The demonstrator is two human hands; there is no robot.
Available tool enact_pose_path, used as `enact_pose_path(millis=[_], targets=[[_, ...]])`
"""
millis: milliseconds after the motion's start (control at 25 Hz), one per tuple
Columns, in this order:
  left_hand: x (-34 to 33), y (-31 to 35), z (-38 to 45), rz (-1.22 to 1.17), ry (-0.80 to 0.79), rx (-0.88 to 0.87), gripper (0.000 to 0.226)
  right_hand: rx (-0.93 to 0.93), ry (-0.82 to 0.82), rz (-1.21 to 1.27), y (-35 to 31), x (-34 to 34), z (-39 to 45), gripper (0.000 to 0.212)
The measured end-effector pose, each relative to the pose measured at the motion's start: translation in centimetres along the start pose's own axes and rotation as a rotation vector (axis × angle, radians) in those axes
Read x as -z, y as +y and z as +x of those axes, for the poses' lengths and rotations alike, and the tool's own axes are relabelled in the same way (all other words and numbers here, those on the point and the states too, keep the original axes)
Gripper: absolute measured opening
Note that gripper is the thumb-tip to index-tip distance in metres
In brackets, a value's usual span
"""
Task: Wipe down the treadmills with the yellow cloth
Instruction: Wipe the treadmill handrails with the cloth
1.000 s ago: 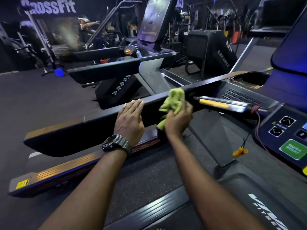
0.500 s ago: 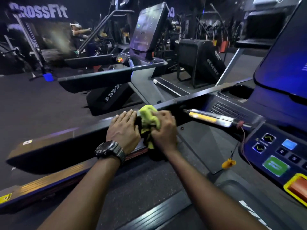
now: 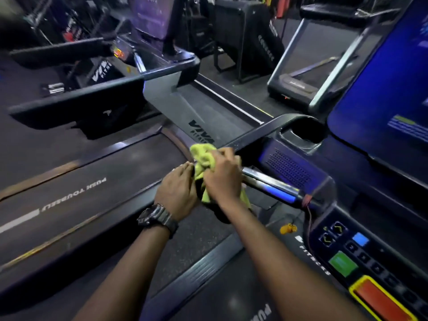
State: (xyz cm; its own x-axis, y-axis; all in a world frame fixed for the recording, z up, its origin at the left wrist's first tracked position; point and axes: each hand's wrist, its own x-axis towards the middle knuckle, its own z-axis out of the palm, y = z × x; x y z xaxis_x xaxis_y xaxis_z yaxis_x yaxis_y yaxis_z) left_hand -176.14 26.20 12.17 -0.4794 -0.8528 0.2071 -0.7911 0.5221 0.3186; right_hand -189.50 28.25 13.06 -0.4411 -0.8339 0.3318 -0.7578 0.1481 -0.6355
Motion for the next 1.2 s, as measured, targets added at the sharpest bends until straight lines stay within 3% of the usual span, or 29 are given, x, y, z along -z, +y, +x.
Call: enact_pose_path(millis=[80,200,360,520,760,840,920,1080,1200], targets=[[1.9,0.9,-0.2,-0.132,-0.035,0.061,0.044,0.07,-0.243,0.015,-0.7,0.9,-1.8,0.04],[3.2,0.9,-0.6,-0.196,-0.043,0.152,0.033,-0.069,-0.464,0.115,-0.2,4.2,-2.2,0.027],[3.4,2.5,0.5,-0.198,-0.04,0.216,0.026,-0.164,-0.416,0.17,0.9,7.5,-5.7,0.031],[2.3,2.8,1.5,-0.276,-0.011,0.048,0.029,-0.299,-0.406,0.168,3.0,8.9,-12.2,0.039],[1.0,1.9,7.8,-0.432,-0.113,-0.082,0.026,-0.447,-0.051,0.117,1.1,11.5,-7.0,0.043],[0.6,2.2,9.7,-0.494,-0.147,-0.1,0.03,-0.405,0.027,0.045,-0.4,11.7,-1.6,0.04],[0.5,2.2,11.0,-0.621,-0.148,0.022,0.034,-0.29,0.058,-0.121,-1.4,9.5,4.3,0.042],[0.1,1.1,12.1,-0.885,-0.148,0.366,0.037,0.057,-0.261,-0.45,-0.1,1.2,5.9,0.054],[0.0,1.7,12.1,-0.872,-0.199,0.289,0.037,0.007,-0.145,-0.565,3.1,1.1,7.8,0.051]])
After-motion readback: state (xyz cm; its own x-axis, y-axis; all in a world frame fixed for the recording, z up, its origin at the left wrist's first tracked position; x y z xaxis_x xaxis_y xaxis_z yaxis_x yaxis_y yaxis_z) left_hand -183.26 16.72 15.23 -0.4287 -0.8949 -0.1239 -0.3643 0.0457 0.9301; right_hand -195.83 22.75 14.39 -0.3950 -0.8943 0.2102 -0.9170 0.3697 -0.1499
